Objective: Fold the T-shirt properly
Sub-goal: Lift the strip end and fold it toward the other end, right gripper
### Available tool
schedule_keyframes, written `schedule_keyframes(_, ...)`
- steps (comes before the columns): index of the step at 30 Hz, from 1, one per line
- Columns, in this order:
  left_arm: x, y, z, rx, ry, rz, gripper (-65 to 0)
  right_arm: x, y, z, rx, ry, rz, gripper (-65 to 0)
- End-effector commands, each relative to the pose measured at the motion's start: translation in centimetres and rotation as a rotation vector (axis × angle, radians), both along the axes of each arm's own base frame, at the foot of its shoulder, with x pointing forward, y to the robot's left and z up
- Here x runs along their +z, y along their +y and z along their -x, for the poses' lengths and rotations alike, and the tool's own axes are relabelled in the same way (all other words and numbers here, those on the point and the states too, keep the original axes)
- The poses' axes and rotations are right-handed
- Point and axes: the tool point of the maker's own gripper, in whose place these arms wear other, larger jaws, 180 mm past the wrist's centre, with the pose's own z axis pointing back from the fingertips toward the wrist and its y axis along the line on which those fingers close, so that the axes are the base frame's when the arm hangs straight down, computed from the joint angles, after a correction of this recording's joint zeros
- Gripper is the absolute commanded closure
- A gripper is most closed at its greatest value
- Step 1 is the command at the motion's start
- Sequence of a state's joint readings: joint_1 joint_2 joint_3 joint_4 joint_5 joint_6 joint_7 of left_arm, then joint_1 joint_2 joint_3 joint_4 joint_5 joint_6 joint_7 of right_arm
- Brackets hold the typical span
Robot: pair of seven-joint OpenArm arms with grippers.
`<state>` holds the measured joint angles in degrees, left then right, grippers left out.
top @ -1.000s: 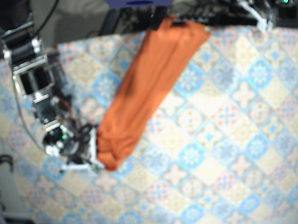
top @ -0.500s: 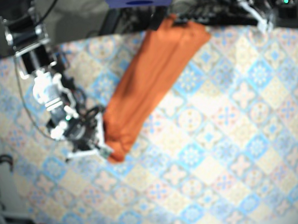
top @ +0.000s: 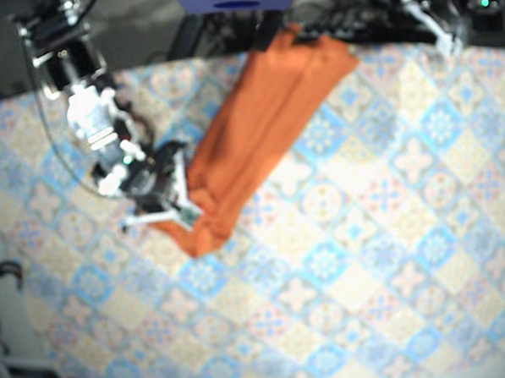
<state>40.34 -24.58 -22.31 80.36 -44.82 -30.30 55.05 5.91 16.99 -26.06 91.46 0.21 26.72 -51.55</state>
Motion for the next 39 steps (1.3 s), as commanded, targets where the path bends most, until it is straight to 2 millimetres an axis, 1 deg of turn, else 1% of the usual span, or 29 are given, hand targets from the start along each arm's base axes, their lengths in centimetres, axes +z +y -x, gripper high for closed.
schedule_keyframes(1, 0.5, 0.5, -0.2, -0.013, -0.01, -0.008, -40.0, 1.4, 0.5, -1.0, 0.005, -0.047, -0.03, -2.6)
schedule_keyframes(2, 0.4, 0.5, -0.1, -0.014, -0.009, -0.007, -40.0, 1.1, 0.5, -0.8, 0.01, -0.046, -0.014, -2.6)
schedule_keyframes(4, 0.4, 0.5, -0.1, -0.014, -0.009, -0.007, -40.0, 0.5, 1.5, -0.2, 0.016, -0.045, 0.006, -2.6)
schedule_keyframes(6, 0.4, 0.5, -0.2, -0.014, -0.011, -0.008, -40.0, -0.1, 1.8, 0.3, 0.018, -0.042, 0.056, -2.6)
schedule_keyframes(10, 0.4, 0.4, -0.3, -0.015, -0.012, -0.007, -40.0, -0.7, 4.7, 1.4, 0.078, -0.056, 0.104, -2.6)
schedule_keyframes(13, 0.4, 0.4, -0.3, -0.015, -0.012, -0.007, -40.0, -0.6, 6.5, 1.8, 0.099, -0.061, 0.094, -2.6)
schedule_keyframes(15, 0.5, 0.4, -0.7, -0.015, -0.021, -0.007, -40.0, -0.4, 7.3, 1.8, 0.105, -0.066, 0.089, -2.6)
schedule_keyframes(18, 0.4, 0.4, -0.8, -0.017, -0.021, -0.007, -40.0, -0.1, 8.4, 1.7, 0.105, -0.072, 0.065, -2.6)
schedule_keyframes(20, 0.4, 0.4, -0.8, -0.017, -0.022, -0.007, -40.0, 0.1, 8.8, 1.7, 0.102, -0.072, 0.055, -2.6)
schedule_keyframes(30, 0.4, 0.4, -0.9, -0.017, -0.024, -0.007, -40.0, 0.0, 9.0, 1.8, 0.106, -0.073, 0.051, -2.6)
schedule_keyframes(33, 0.4, 0.4, -0.9, -0.017, -0.024, -0.007, -40.0, -0.4, 8.9, 2.5, 0.103, -0.056, 0.048, -2.6)
schedule_keyframes(39, 0.4, 0.4, -0.9, -0.017, -0.024, -0.007, -40.0, -0.3, 9.2, 3.4, 0.107, -0.054, 0.036, -2.6)
